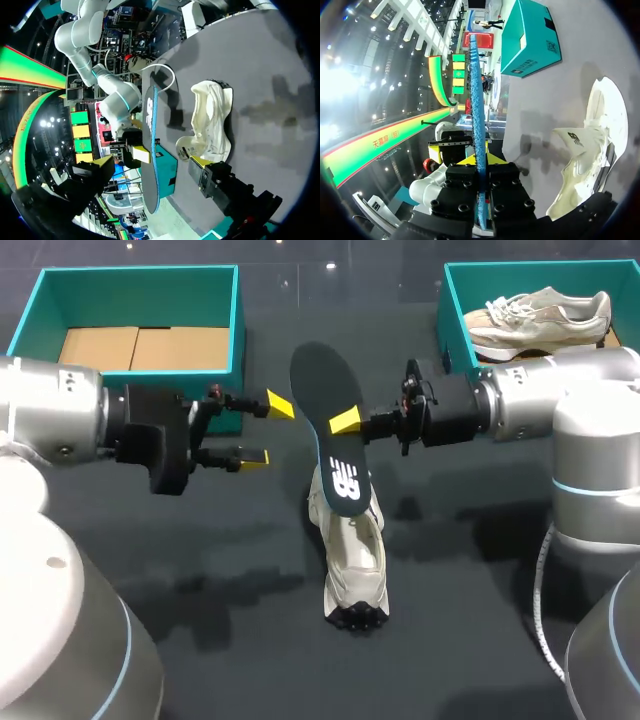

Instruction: Take the shoe out of the shoebox, open the shoe tongue, remove and reinsert the insole, then place the shoe into the shoebox

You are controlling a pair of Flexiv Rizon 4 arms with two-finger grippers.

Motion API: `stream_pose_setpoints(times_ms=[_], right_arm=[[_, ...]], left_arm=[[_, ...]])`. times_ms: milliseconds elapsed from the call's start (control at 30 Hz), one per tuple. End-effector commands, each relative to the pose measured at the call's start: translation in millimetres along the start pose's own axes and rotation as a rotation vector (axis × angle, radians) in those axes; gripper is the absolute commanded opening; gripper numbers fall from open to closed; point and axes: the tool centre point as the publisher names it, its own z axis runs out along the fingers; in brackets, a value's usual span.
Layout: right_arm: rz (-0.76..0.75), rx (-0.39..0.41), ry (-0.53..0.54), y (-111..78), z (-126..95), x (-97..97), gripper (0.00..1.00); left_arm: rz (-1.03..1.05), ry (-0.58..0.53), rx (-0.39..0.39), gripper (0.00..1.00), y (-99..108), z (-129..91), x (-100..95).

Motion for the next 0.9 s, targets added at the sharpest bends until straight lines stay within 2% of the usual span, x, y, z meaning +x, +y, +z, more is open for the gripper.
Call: stream_pose_setpoints(times_ms=[33,433,500,533,567,633,667,733,767,833,900], right_arm=[[0.031,-0.009,-0.004,-4.5,3.9,-8.0,0.00],[0.031,-0.009,-0.004,-4.5,3.9,-8.0,0.00],[0.031,-0.009,-0.004,-4.5,3.9,-8.0,0.00],[0.031,-0.009,-0.004,-4.5,3.9,-8.0,0.00],[0.031,-0.009,-0.004,-4.5,3.9,-8.0,0.00],[0.031,-0.009,-0.004,-4.5,3.9,-8.0,0.00],[0.031,-0.009,-0.004,-4.5,3.9,-8.0,0.00],[0.031,-0.009,-0.004,-4.5,3.9,-8.0,0.00],[0.031,-0.009,-0.004,-4.5,3.9,-8.0,0.00],[0.031,-0.009,-0.004,-4.5,3.9,-8.0,0.00],[0.031,-0.009,-0.004,-4.5,3.9,-8.0,0.00]], left_arm=[[0.093,0.158,0.100,1.00,11.9,-61.4,-7.3],[0.093,0.158,0.100,1.00,11.9,-61.4,-7.3],[0.045,0.289,0.091,1.00,21.4,-53.1,-20.9],[0.031,0.311,0.107,1.00,25.6,-50.9,-26.2],[0.030,0.403,0.090,1.00,29.7,-47.0,-31.9],[0.046,0.453,0.093,1.00,35.1,-46.2,-43.1],[0.044,0.531,0.075,1.00,38.4,-44.9,-48.9],[0.067,0.569,0.058,1.00,44.3,-45.9,-59.8],[0.067,0.639,0.029,1.00,47.2,-44.2,-64.8],[0.075,0.661,0.023,1.00,53.5,-45.1,-72.1],[0.069,0.732,0.012,1.00,56.9,-44.4,-77.8]])
